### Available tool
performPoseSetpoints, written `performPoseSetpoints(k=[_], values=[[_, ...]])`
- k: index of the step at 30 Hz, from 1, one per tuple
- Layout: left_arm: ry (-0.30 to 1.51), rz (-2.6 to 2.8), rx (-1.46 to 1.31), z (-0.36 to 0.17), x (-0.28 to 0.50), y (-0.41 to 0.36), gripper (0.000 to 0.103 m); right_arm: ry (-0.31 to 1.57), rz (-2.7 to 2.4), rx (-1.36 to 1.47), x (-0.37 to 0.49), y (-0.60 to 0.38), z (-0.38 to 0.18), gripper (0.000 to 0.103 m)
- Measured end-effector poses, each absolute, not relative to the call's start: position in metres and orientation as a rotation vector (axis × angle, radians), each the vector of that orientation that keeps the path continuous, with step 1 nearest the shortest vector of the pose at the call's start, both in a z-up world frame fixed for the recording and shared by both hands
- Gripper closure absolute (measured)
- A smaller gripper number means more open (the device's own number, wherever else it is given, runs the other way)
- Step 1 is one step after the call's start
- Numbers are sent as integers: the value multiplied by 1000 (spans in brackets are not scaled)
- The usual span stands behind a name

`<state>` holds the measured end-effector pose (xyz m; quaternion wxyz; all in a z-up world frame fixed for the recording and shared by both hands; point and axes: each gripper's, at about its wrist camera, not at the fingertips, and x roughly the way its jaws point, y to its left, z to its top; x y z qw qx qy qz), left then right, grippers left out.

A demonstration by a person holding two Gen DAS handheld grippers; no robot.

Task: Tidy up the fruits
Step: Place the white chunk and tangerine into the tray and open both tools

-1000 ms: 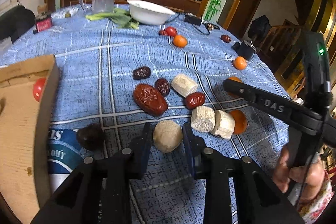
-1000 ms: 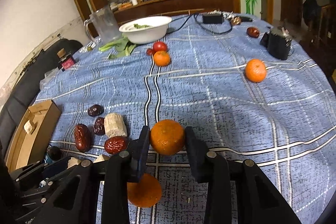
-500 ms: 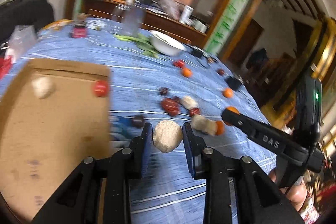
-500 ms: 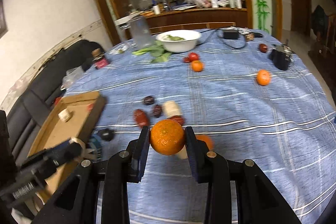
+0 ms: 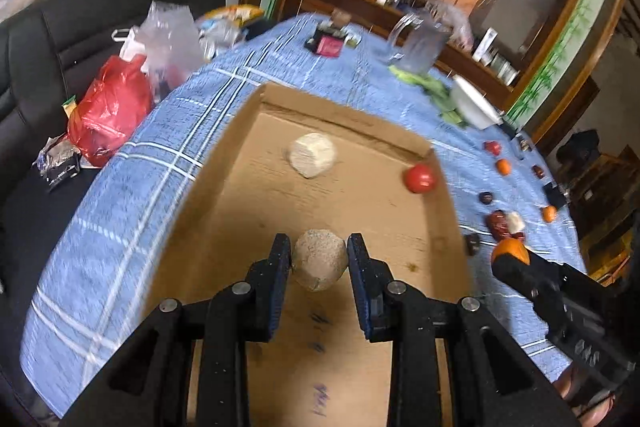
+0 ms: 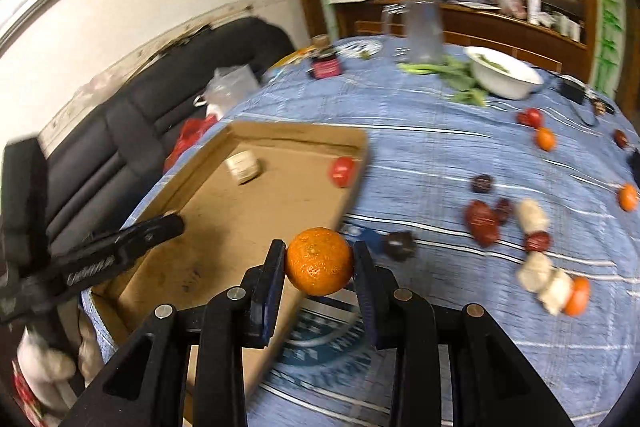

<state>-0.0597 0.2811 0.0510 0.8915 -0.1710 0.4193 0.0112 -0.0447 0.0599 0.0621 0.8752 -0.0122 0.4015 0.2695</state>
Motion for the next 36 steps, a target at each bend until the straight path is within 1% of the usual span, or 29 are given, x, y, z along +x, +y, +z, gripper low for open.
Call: performPoseSetpoints(k=[7,15,20,23,24,25,26,28,32,33,34,36], values=[[997,36,-347,31,-22,297,75,892,599,-84,-17,107,44,66],[1053,63,-345,25,-9,297,74,958,589,-113,19,126,25,66],[1047,53,-352,26,-9,297,69,973,585,-117,27,130,20,66],[1029,41,-375,30,-11,298,62,972,586,-121,25,132,20,66],[1018,47,-378,33,-14,298,57,970,584,-124,25,133,20,66],[1006,56,-379,37,-16,299,49,964,581,-128,24,133,20,65],[994,60,-384,40,-18,299,47,958,580,-128,23,132,21,64],[957,67,-405,50,-27,303,46,936,576,-126,20,129,26,58],[892,83,-458,68,-47,311,44,893,572,-99,11,117,42,58],[874,86,-467,72,-53,313,42,880,572,-80,6,110,48,57],[849,91,-477,78,-62,313,39,871,569,-65,2,105,52,54],[823,97,-482,83,-73,312,36,850,555,-20,-8,88,60,48]])
